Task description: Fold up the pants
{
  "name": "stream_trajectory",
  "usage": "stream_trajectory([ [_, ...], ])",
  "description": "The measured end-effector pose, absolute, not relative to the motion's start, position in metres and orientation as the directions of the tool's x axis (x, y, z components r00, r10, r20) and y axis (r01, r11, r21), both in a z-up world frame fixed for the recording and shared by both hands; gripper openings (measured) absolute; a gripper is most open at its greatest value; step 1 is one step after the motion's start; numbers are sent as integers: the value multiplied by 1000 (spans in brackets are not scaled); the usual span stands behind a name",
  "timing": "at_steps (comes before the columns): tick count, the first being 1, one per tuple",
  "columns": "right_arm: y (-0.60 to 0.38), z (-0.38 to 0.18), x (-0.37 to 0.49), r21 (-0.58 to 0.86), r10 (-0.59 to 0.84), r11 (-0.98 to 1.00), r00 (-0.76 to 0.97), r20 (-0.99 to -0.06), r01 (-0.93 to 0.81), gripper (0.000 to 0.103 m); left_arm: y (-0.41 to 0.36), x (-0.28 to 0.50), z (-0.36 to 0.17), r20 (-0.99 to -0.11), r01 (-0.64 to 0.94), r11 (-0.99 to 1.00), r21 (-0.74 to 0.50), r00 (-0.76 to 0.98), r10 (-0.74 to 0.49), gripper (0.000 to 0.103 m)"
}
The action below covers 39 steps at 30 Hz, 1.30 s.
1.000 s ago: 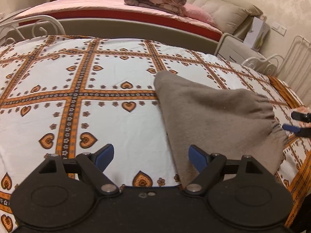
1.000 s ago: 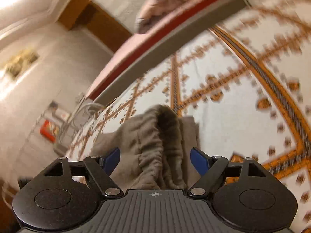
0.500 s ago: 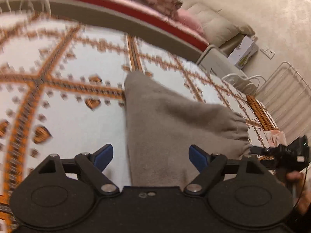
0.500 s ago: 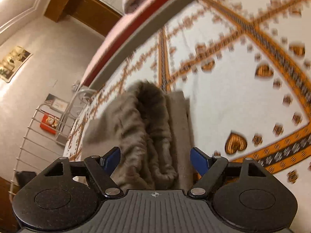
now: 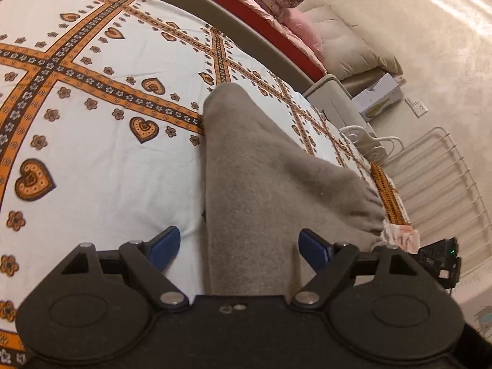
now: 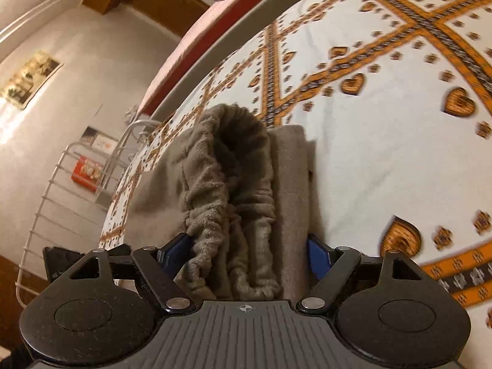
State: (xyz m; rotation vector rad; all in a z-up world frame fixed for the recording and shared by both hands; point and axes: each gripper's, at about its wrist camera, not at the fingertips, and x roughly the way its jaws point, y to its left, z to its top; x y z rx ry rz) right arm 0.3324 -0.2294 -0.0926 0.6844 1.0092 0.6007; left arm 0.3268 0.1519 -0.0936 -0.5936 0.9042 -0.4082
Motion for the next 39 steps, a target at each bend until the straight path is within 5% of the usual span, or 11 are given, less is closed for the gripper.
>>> stream_trajectory([
  [4, -212, -94, 345, 726, 723, 664, 402, -562, -178, 80, 143, 340, -95, -593, 72, 763, -642, 585, -554, 75],
  [6, -205, -91, 350, 723, 725, 664, 399, -561, -191, 57, 143, 345, -96, -579, 50, 741, -669, 590, -563, 29],
  [16, -191, -44, 386, 758, 781, 575, 484, -395, -309, 49, 159, 378, -57, -440, 78, 714, -696, 739, -510, 20],
  [20, -190, -47, 428, 740, 750, 604, 525, -402, -295, 50, 155, 416, -60, -450, 68, 755, -652, 767, -457, 23],
  [24, -195, -90, 464, 605, 581, 784, 504, -639, -137, 71, 138, 430, -81, -592, -9, 898, -440, 754, -283, 65],
  [29, -198, -70, 438, 598, 594, 772, 578, -559, -215, 74, 134, 421, -62, -559, 24, 910, -413, 783, -275, 61],
  [34, -191, -84, 436, 545, 542, 819, 555, -631, -181, 80, 117, 417, -69, -649, 40, 960, -277, 729, -217, 69],
  [39, -204, -58, 413, 571, 547, 802, 600, -583, -177, 81, 115, 402, -64, -655, 50, 971, -233, 730, -195, 79],
])
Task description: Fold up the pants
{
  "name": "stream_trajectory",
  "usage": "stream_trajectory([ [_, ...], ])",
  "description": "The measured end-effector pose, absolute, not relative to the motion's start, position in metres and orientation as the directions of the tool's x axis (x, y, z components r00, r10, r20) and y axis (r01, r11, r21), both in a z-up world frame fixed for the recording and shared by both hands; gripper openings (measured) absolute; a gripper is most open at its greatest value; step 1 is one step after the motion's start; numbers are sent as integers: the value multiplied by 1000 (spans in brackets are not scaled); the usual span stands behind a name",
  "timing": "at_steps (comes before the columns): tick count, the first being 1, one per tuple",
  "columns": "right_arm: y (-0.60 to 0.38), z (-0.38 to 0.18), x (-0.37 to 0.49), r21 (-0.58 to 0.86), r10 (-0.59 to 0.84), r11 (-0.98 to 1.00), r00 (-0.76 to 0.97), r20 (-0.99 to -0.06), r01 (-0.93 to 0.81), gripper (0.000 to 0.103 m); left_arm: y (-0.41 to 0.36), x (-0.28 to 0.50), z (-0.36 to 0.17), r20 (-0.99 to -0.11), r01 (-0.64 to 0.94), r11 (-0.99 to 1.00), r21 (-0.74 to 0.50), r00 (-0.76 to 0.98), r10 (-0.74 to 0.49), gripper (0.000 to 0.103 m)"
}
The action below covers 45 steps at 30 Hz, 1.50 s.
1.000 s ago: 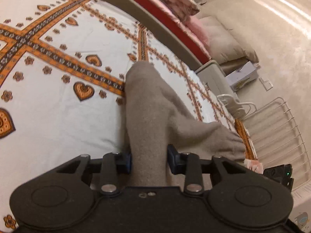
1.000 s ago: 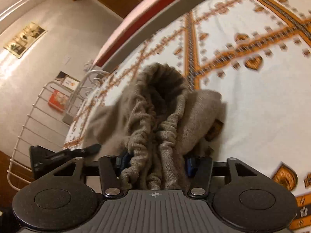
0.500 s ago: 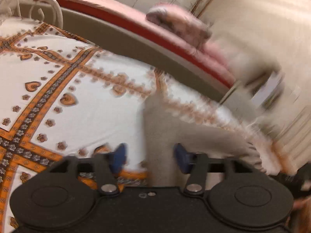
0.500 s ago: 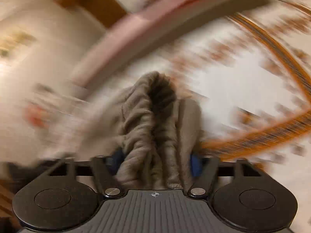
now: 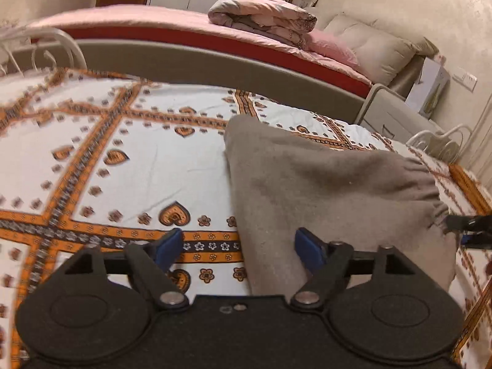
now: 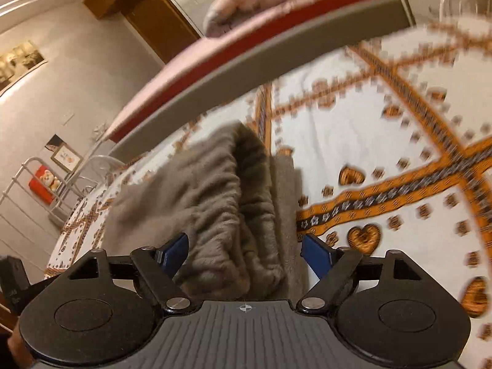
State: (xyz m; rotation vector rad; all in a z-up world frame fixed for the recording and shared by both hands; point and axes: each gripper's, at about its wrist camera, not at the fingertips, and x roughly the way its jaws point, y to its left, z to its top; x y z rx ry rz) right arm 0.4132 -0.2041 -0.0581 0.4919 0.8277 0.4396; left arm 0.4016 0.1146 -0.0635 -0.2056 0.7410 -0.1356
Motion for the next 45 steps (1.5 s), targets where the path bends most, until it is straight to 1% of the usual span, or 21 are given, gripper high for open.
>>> stream_trajectory([
  [1, -208, -52, 408, 569, 548, 801, 611, -571, -186, 85, 113, 398, -59, -653, 48, 974, -223, 734, -186, 81],
  [2, -212, -45, 400, 571, 551, 798, 617, -563, -192, 92, 112, 394, -55, -654, 51, 975, -214, 734, -182, 83],
  [4, -219, -34, 384, 568, 548, 798, 632, -548, -199, 101, 106, 383, -48, -665, 60, 980, -189, 727, -173, 85],
  [5, -222, -31, 380, 566, 547, 799, 640, -540, -206, 102, 102, 377, -45, -667, 75, 981, -177, 724, -176, 85],
  [8, -230, -14, 351, 542, 552, 805, 641, -533, -242, 103, 94, 353, -31, -663, 101, 986, -136, 730, -166, 87],
  [11, -235, 0, 324, 523, 545, 812, 656, -523, -258, 103, 92, 319, -13, -638, 101, 989, -112, 756, -150, 96],
  [15, -237, 13, 284, 453, 499, 850, 688, -527, -270, 103, 90, 277, 7, -607, 66, 994, -90, 787, -108, 97],
  [18, -232, 15, 255, 393, 464, 877, 695, -548, -276, 103, 80, 247, 23, -573, 56, 998, -10, 818, -52, 97],
  [19, -229, 17, 243, 351, 443, 892, 707, -550, -285, 103, 75, 236, 28, -557, 51, 999, 17, 830, -33, 97],
  [22, -220, 23, 213, 254, 416, 909, 738, -532, -329, 103, 62, 208, 35, -513, 59, 997, 59, 858, -20, 97],
  [24, -216, 24, 197, 222, 412, 911, 749, -519, -347, 103, 51, 191, 36, -487, 76, 994, 76, 873, -29, 97],
  [28, -213, 27, 172, 221, 422, 907, 758, -498, -359, 103, 36, 163, 35, -452, 98, 992, 85, 891, -49, 97],
  [31, -211, 31, 152, 193, 399, 917, 782, -479, -349, 103, 35, 143, 35, -425, 79, 994, 69, 904, -42, 97],
  [33, -210, 33, 142, 200, 400, 916, 790, -465, -347, 103, 33, 129, 36, -406, 82, 995, 57, 913, -52, 97],
  [35, -208, 35, 130, 198, 399, 917, 801, -447, -346, 103, 27, 116, 34, -404, 86, 995, 59, 913, -55, 97],
  [39, -198, 37, 108, 190, 413, 911, 798, -438, -367, 103, 15, 93, 29, -417, 106, 994, 19, 905, -88, 97],
  [45, -181, 33, 87, 100, 391, 916, 808, -440, -388, 103, 7, 77, 26, -399, 114, 993, 16, 912, -98, 97],
])
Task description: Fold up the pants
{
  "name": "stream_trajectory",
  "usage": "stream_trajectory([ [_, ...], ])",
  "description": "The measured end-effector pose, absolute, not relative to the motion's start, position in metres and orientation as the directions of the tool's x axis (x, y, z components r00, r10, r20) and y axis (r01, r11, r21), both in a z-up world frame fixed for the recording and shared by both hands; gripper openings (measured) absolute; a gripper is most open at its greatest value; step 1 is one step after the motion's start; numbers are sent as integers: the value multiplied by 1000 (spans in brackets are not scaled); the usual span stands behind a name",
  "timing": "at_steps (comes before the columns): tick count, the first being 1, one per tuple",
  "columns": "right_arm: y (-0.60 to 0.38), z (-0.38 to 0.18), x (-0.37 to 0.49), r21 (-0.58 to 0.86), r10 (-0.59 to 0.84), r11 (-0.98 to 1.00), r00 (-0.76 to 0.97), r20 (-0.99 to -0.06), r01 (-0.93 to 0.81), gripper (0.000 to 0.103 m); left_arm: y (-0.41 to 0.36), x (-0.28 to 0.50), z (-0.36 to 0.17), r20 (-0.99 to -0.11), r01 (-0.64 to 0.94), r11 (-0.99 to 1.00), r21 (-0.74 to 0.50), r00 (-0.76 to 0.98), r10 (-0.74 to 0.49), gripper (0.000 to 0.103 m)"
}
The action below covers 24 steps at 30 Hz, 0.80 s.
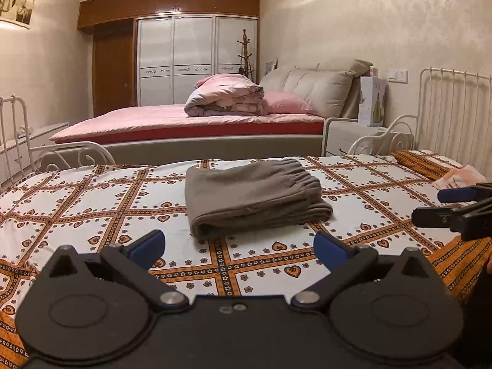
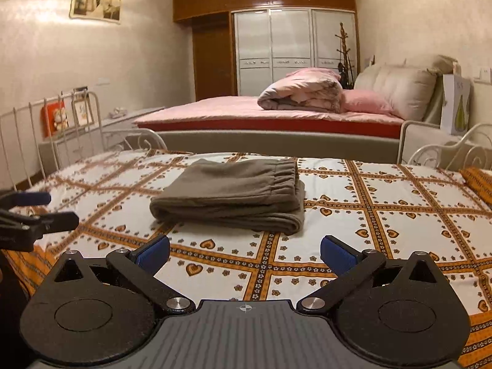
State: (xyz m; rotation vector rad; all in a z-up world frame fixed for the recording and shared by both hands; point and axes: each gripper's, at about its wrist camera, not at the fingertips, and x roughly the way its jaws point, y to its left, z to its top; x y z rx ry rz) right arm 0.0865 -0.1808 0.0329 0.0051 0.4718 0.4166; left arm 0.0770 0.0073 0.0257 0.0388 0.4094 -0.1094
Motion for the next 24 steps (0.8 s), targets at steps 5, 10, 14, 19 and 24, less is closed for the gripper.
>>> stream_trajectory([
  [5, -178, 28, 90, 96, 386, 918, 807, -446, -386, 103, 7, 84, 22, -410, 111, 994, 20, 908, -93, 97],
  [10, -179, 27, 96, 117, 379, 923, 806, -454, -368, 103, 7, 83, 22, -406, 113, 994, 5, 908, -101, 97],
  [14, -178, 25, 97, 106, 371, 925, 804, -465, -366, 103, 7, 83, 23, -402, 119, 993, -6, 909, -112, 97],
  [19, -179, 23, 99, 108, 363, 928, 802, -475, -356, 103, 9, 84, 23, -400, 121, 992, -19, 909, -119, 97],
  [24, -181, 23, 99, 111, 360, 930, 806, -470, -350, 103, 7, 84, 23, -398, 124, 992, -18, 909, -121, 97],
])
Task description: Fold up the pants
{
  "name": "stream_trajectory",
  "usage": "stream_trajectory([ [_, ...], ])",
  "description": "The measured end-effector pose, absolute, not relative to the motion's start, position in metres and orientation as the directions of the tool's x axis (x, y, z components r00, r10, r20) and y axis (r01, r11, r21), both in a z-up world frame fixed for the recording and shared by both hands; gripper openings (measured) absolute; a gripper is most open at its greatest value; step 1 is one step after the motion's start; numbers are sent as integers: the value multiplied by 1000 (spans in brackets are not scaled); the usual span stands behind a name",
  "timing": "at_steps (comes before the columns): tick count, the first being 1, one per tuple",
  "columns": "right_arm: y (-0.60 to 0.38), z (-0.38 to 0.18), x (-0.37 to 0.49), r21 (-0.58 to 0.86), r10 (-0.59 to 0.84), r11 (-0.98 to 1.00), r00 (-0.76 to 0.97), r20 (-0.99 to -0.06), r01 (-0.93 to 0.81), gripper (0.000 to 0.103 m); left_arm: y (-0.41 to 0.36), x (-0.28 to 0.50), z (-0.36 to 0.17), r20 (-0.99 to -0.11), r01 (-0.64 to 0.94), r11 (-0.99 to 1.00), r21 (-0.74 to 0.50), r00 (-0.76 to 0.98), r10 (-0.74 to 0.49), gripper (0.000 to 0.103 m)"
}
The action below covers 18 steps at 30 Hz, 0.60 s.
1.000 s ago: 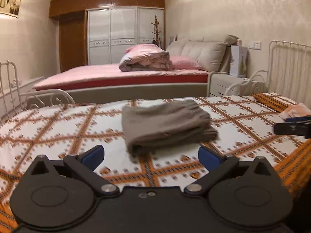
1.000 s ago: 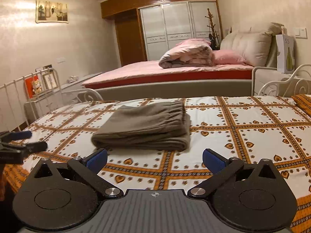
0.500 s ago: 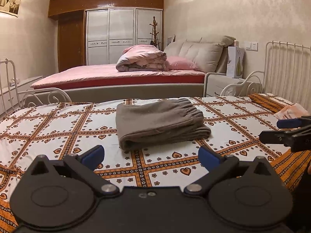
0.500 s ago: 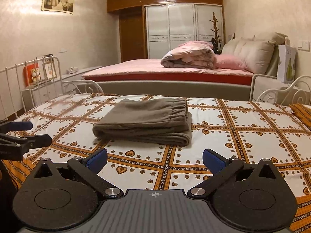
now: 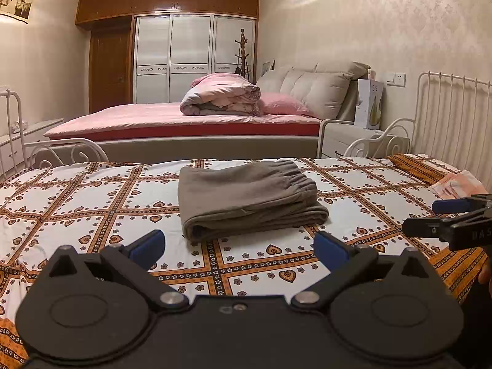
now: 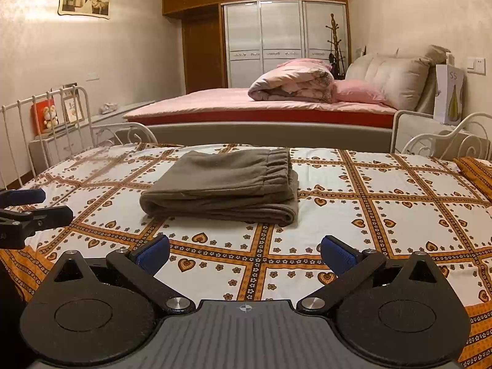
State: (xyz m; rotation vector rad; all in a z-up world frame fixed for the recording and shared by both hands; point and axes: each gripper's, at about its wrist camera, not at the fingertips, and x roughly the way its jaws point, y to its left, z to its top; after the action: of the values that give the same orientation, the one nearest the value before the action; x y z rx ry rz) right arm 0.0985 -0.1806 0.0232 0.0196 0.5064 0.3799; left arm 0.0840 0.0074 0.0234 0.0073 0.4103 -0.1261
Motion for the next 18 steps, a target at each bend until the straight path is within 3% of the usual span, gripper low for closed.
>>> stream_trajectory([
  [18, -181, 24, 99, 106, 360, 929, 806, -470, -353, 103, 5, 84, 24, -408, 133, 991, -13, 904, -127, 97],
])
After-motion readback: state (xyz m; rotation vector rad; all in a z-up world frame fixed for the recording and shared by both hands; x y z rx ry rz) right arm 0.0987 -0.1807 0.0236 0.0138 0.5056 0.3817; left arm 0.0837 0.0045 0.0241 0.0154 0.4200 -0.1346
